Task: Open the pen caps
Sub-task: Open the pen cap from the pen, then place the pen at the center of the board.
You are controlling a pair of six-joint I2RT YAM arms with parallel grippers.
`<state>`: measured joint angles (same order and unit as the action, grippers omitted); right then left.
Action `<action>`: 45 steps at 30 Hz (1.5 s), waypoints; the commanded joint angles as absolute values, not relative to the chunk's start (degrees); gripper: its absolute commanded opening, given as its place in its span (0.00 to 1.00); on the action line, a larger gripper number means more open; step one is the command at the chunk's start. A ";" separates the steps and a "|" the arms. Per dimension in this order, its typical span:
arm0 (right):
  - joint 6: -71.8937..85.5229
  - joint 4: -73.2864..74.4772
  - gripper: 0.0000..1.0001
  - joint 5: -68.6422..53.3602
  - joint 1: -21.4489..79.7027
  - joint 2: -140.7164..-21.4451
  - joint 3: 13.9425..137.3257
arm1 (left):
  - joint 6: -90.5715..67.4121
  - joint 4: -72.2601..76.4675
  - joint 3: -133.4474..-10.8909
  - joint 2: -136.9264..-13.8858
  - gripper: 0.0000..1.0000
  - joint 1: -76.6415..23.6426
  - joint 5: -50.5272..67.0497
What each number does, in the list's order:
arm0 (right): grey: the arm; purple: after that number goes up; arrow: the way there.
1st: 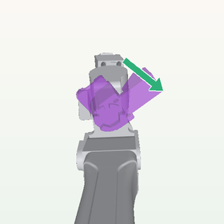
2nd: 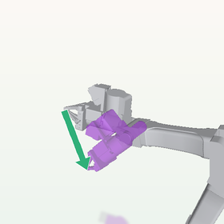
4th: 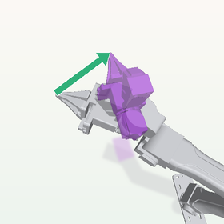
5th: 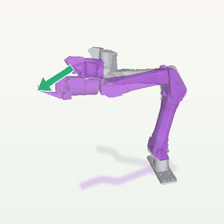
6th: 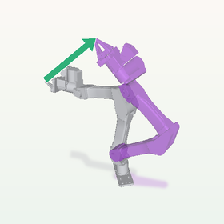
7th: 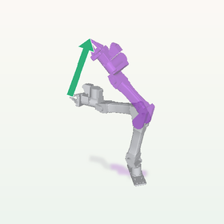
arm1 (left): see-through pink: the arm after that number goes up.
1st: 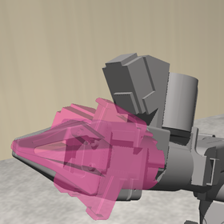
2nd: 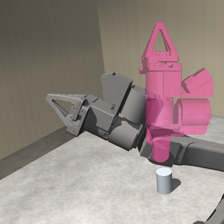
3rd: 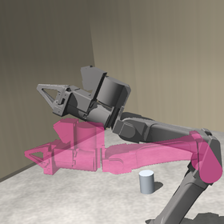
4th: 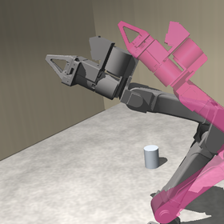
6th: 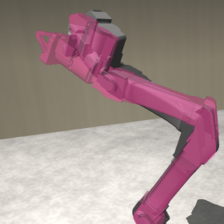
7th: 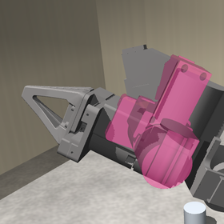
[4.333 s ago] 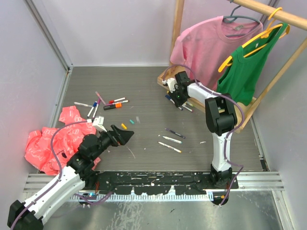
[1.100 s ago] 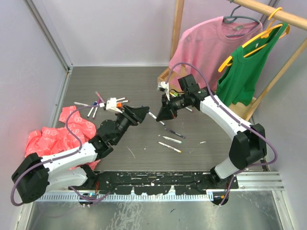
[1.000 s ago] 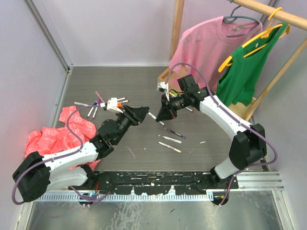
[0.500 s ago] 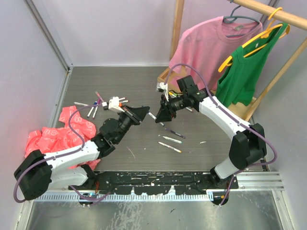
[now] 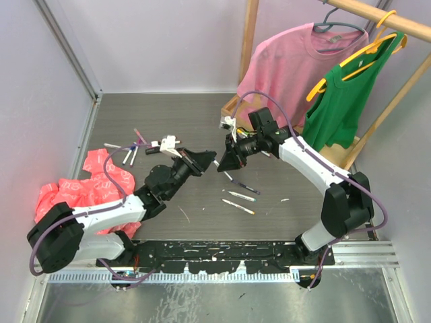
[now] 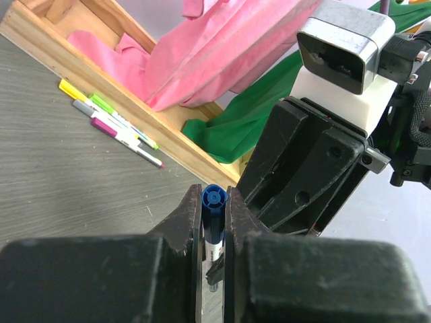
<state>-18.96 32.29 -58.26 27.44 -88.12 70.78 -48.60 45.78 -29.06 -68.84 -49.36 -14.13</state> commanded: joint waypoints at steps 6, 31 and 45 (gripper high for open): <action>-20.43 34.34 0.01 -59.10 28.05 -91.80 73.47 | -47.02 51.88 -38.81 -69.07 0.00 -38.62 -9.55; -31.05 37.44 0.03 -15.60 28.30 -94.01 71.15 | -52.54 29.40 -29.79 -52.71 0.01 -23.20 1.41; -33.00 42.13 0.07 -10.19 26.89 -102.40 69.45 | -58.72 21.60 -24.82 -56.10 0.03 -23.20 5.73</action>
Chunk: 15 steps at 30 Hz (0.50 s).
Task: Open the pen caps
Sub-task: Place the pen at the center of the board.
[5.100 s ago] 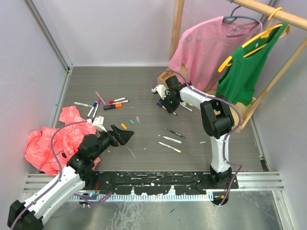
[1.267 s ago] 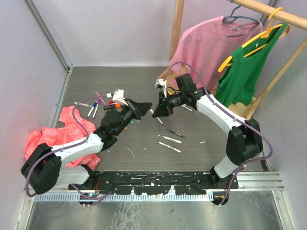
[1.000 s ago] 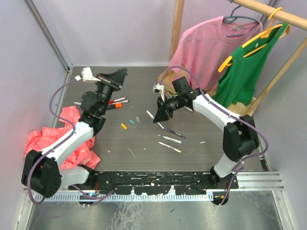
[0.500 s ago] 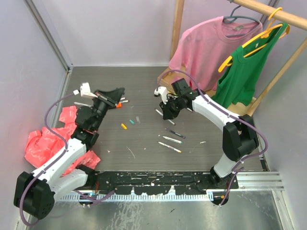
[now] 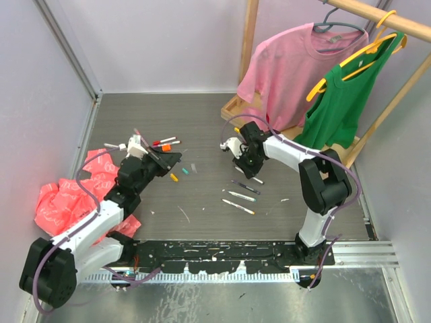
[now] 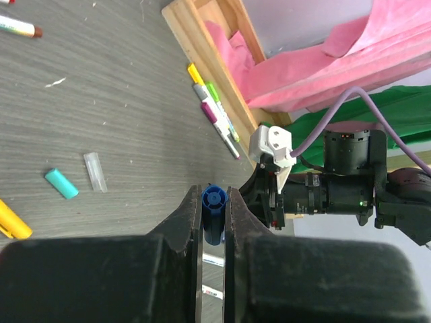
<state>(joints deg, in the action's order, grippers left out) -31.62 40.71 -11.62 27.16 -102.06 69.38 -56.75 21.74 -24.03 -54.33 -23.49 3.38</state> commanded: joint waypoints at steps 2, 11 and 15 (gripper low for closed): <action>-32.81 42.27 0.07 -10.13 26.93 -103.36 69.51 | -59.57 21.70 -25.15 -57.69 0.02 -23.21 6.43; -32.54 43.37 0.12 -10.63 26.91 -105.27 70.18 | -61.44 22.23 -27.39 -64.91 0.00 -23.20 9.49; -32.45 43.59 0.15 -10.57 26.90 -105.71 70.23 | -61.14 21.45 -28.50 -66.65 0.00 -23.29 9.00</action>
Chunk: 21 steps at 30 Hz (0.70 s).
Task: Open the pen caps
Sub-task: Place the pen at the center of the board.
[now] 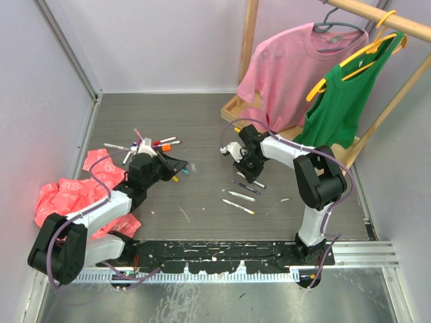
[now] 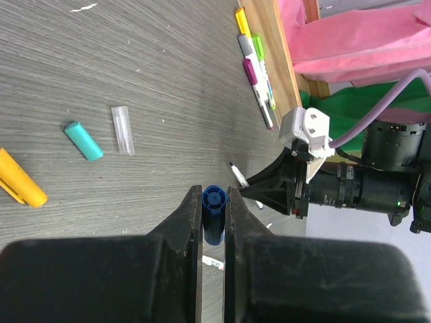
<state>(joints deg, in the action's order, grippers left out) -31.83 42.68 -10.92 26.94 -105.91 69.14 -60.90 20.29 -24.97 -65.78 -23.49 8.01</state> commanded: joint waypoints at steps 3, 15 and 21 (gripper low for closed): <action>-32.26 43.53 0.18 -10.46 26.92 -105.71 70.31 | -60.91 19.65 -29.46 -67.75 0.00 -23.51 7.86; -32.17 43.51 0.28 -10.98 26.89 -104.80 70.35 | -60.74 18.02 -31.62 -71.02 0.00 -26.20 4.41; -32.02 43.18 0.30 -10.99 26.89 -104.03 70.27 | -60.28 17.89 -33.27 -72.28 0.00 -27.91 3.47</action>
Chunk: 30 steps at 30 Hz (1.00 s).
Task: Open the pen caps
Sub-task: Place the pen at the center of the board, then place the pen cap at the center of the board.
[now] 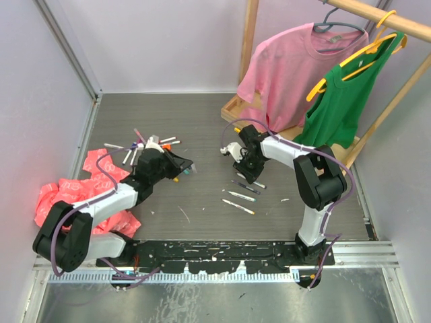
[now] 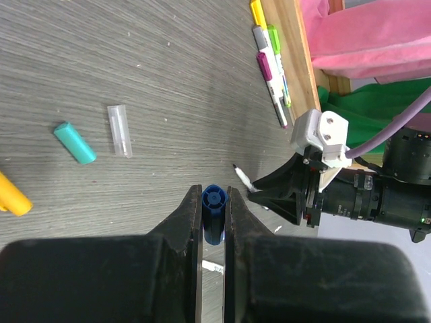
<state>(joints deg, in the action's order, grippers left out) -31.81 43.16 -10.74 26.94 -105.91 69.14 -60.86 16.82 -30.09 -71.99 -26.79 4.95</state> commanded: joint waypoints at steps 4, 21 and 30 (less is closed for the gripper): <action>-32.13 42.98 0.32 -11.56 26.90 -102.76 70.18 | -59.63 16.81 -34.57 -74.54 0.00 -29.39 1.95; -31.76 39.25 0.36 -11.49 26.92 -95.95 68.81 | -58.98 -0.28 -50.37 -88.98 0.01 -34.24 -5.66; -30.78 34.45 0.37 -10.42 26.05 -90.90 66.72 | -58.84 -11.15 -62.19 -98.93 0.02 -35.06 -8.42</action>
<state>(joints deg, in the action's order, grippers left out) -31.38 38.63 -10.98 26.72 -95.66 67.44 -60.16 -5.56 -57.56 -97.21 -34.63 -5.52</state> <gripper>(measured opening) 0.357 0.080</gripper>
